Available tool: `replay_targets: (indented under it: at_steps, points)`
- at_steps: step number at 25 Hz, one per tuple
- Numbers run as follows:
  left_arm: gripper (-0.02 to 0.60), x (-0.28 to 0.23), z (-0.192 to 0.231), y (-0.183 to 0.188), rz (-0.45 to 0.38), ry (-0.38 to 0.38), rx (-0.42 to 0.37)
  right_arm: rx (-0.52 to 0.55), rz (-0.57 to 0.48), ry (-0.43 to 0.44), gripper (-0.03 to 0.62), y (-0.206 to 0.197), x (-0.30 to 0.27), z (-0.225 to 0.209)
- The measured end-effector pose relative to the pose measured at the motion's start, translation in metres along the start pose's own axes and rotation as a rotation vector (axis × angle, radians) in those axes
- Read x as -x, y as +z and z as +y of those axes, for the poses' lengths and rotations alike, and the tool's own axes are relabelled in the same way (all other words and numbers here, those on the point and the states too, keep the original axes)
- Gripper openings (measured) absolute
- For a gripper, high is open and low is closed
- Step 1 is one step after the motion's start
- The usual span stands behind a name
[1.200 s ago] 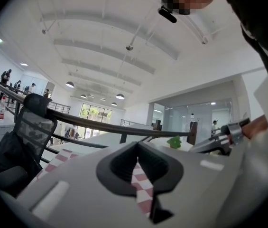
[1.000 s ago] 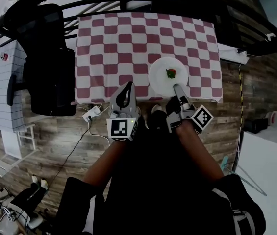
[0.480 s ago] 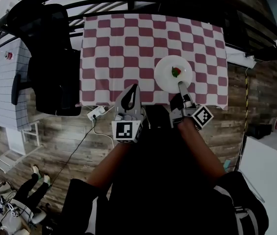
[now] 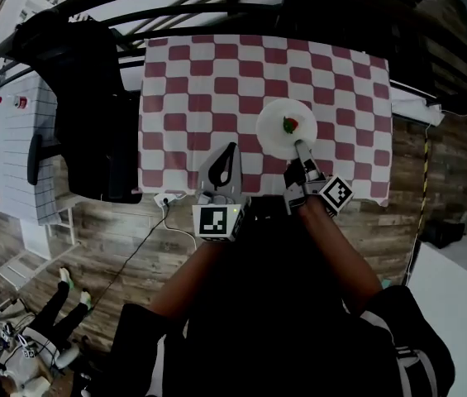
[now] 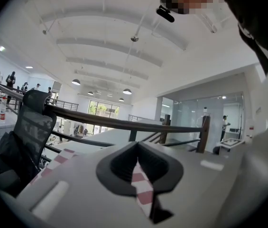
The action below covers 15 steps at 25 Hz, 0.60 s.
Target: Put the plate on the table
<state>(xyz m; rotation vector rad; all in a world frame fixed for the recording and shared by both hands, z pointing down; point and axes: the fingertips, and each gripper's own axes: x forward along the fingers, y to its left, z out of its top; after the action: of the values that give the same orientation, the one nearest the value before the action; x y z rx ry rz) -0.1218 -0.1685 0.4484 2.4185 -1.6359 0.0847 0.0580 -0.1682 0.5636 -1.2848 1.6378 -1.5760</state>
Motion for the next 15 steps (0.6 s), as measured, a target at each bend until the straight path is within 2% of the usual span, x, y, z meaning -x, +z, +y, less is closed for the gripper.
replay_targets:
  at_steps: [5, 10, 13, 15]
  points:
    - [0.008, -0.037, 0.001, 0.004, 0.007, -0.002, -0.024, 0.028, 0.039, -0.015, 0.017, 0.017, -0.035, -0.019]
    - [0.008, -0.060, 0.006, 0.001, 0.051, 0.009, -0.031, 0.044, 0.085, -0.012, 0.016, 0.021, -0.066, -0.038]
    - [0.008, -0.072, 0.008, -0.001, 0.066, 0.012, -0.027, 0.042, 0.118, 0.002, 0.017, 0.020, -0.081, -0.047]
    - [0.008, -0.077, 0.009, -0.005, 0.081, 0.019, -0.023, 0.053, 0.129, 0.041, 0.016, 0.021, -0.089, -0.051]
